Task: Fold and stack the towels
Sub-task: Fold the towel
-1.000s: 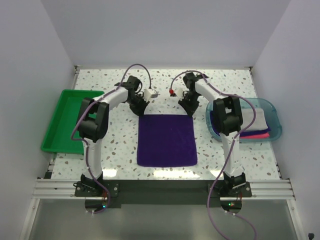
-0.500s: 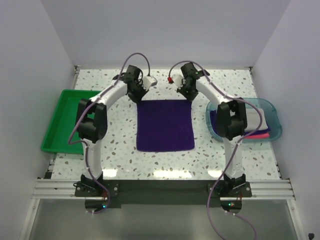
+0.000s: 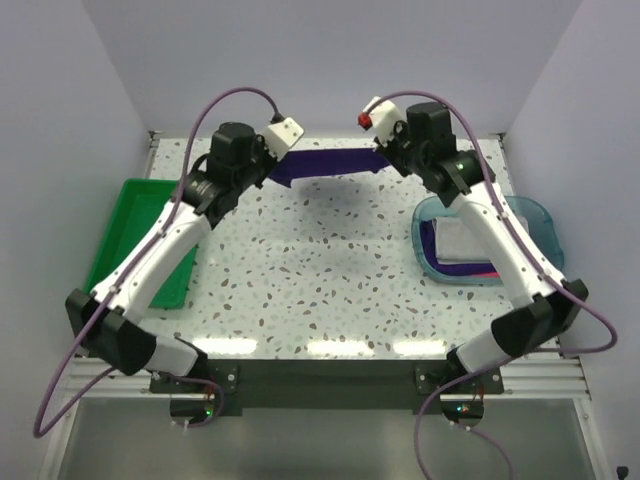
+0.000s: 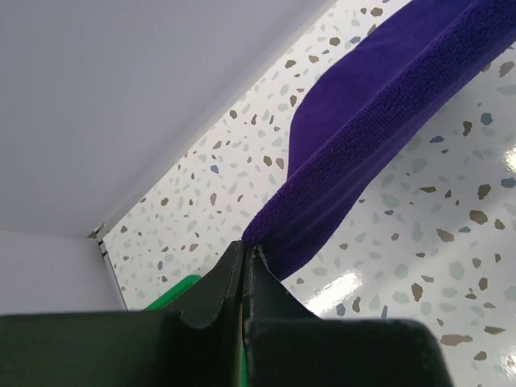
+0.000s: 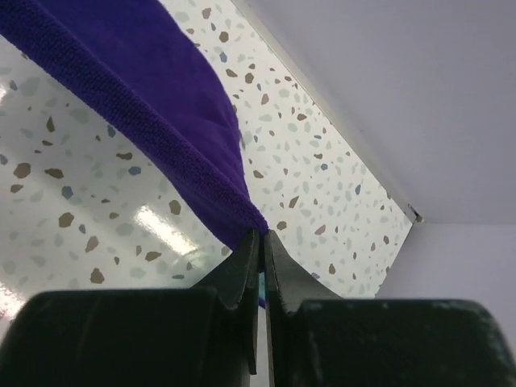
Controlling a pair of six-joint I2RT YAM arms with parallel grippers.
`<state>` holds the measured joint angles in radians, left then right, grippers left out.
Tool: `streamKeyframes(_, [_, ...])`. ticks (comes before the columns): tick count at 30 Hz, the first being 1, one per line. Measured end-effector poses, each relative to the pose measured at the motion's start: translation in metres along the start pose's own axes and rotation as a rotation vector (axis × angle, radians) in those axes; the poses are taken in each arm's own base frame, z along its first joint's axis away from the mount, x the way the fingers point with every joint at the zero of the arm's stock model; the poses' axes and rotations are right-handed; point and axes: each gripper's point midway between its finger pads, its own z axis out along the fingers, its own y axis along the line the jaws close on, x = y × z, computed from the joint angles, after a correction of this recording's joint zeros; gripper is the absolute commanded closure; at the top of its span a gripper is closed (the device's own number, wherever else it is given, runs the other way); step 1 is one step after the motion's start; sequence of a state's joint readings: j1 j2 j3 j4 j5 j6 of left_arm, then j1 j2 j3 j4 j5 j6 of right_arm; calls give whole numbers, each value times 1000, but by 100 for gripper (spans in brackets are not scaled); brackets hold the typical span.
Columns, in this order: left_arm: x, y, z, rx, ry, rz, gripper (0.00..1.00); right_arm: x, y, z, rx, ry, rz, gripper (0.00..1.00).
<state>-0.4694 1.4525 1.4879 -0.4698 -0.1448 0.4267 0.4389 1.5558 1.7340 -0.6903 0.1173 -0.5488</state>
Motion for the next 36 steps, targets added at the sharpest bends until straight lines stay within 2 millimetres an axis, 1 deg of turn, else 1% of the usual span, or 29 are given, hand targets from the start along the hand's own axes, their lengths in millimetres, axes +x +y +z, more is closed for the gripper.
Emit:
streamKeyframes(3, [-7, -7, -34, -10, -59, 1, 100, 8, 16, -28, -21, -22, -7, 100])
streamKeyframes(6, [-12, -13, -64, 7, -115, -16, 100, 18, 33, -53, -63, -42, -8, 100])
streamKeyframes(8, [-14, -16, -81, 26, -145, -31, 100, 20, 40, -70, -92, -64, -3, 100])
streamKeyframes(10, [-17, -17, -95, 44, -172, -45, 100, 16, 42, -88, -110, -103, 4, 100])
streamKeyframes(12, [-19, -20, -103, 63, -184, -61, 100, 12, 42, -102, -120, -135, 10, 100])
streamKeyframes(13, [-18, -21, -104, 73, -180, -66, 100, 11, 43, -105, -127, -140, 9, 100])
streamKeyframes(15, [-12, -27, -96, 88, -149, -77, 100, 10, 43, -105, -132, -136, 10, 100])
streamKeyframes(16, [-8, -30, -88, 95, -123, -80, 100, 12, 45, -98, -139, -118, 9, 100])
streamKeyframes(18, [8, -39, -63, 108, -40, -79, 100, 21, 49, -77, -152, -56, 6, 100])
streamKeyframes(19, [17, -43, -47, 114, 6, -80, 100, 28, 53, -61, -163, -12, 2, 100])
streamKeyframes(21, [45, -52, -11, 130, 117, -84, 100, 41, 61, -30, -177, 66, -7, 100])
streamKeyframes(23, [86, -62, 31, 147, 258, -94, 100, 65, 75, 16, -203, 179, -21, 100])
streamKeyframes(25, [129, -71, 68, 160, 386, -105, 100, 95, 91, 60, -230, 287, -40, 100])
streamKeyframes(26, [150, -76, 83, 170, 445, -112, 100, 110, 100, 79, -249, 333, -49, 100])
streamKeyframes(27, [166, -81, 96, 179, 488, -113, 100, 122, 108, 95, -263, 371, -58, 100])
streamKeyframes(28, [178, -85, 107, 187, 522, -113, 100, 133, 114, 109, -273, 402, -68, 100])
streamKeyframes(29, [185, -88, 118, 190, 542, -111, 100, 140, 118, 122, -281, 424, -78, 100])
streamKeyframes(30, [189, -89, 125, 188, 550, -109, 100, 143, 120, 130, -280, 434, -85, 100])
streamKeyframes(32, [191, -89, 133, 176, 547, -107, 100, 147, 118, 144, -266, 445, -97, 100])
streamKeyframes(36, [181, -80, 140, 134, 508, -108, 100, 130, 100, 153, -208, 400, -97, 100])
